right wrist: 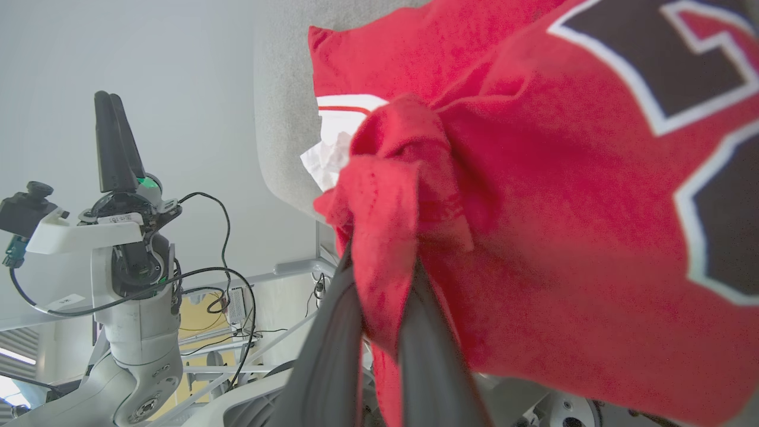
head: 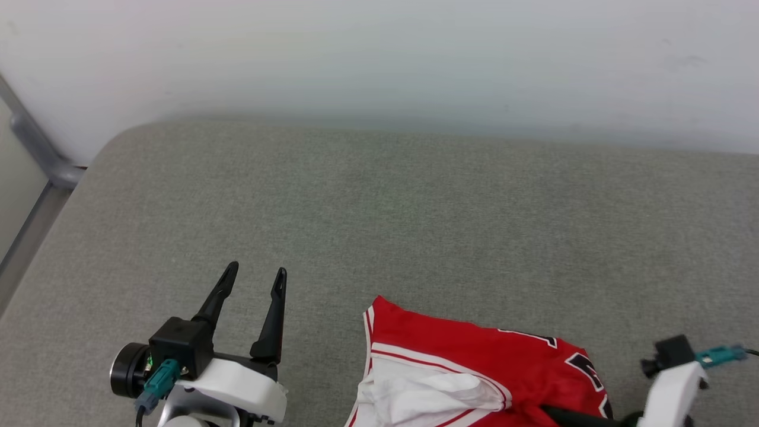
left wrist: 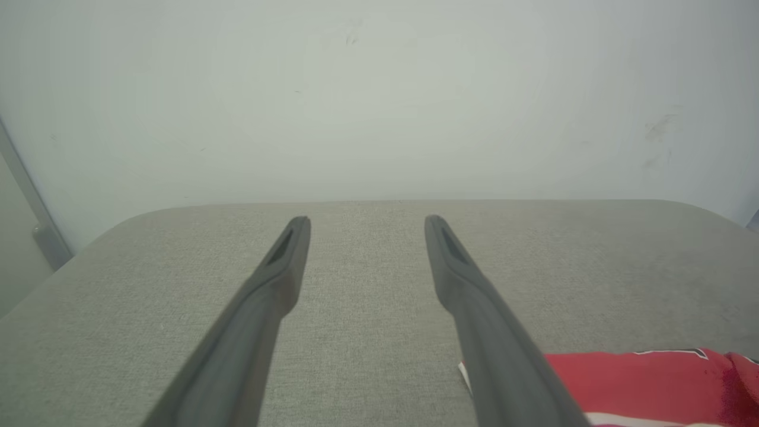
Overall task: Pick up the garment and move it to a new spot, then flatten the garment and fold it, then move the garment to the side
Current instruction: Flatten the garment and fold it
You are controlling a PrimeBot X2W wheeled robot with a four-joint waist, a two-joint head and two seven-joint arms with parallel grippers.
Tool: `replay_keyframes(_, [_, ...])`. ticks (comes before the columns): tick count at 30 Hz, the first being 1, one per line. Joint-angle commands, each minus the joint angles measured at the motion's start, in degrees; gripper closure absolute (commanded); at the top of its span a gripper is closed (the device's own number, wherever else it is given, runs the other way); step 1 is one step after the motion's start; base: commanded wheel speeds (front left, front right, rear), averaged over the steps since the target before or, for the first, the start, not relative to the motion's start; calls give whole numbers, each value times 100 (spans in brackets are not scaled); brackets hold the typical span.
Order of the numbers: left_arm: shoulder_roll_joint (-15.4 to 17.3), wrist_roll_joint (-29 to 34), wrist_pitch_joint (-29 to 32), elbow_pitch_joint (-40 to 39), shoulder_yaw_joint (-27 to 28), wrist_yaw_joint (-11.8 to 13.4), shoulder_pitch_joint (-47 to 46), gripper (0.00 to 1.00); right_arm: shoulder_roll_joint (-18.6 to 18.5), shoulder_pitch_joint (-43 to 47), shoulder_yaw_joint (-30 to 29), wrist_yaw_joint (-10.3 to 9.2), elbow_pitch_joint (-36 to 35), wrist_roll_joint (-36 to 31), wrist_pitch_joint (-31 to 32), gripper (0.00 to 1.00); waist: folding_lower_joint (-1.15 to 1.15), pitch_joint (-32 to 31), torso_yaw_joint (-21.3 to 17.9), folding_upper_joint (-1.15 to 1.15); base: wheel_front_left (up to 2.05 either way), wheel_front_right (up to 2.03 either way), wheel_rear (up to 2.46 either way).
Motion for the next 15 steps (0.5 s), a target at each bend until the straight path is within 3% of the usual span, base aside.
replay_keyframes(1, [-17,7,-8,8,-1,-18,-72,0,26,-137,187,-3,65,111,-140,100,0,72,79,0,0,0,0])
replay_keyframes(8, [-52,23,-48,27,14,-121,-329,0,26,-630,1423,-3,392,557,-787,100,0,447,346,0,0,0,0])
replay_keyframes(15, [-145,46,-115,95,68,-225,-587,0,21,-1310,2222,-3,768,670,-1601,100,0,853,540,0,0,0,0])
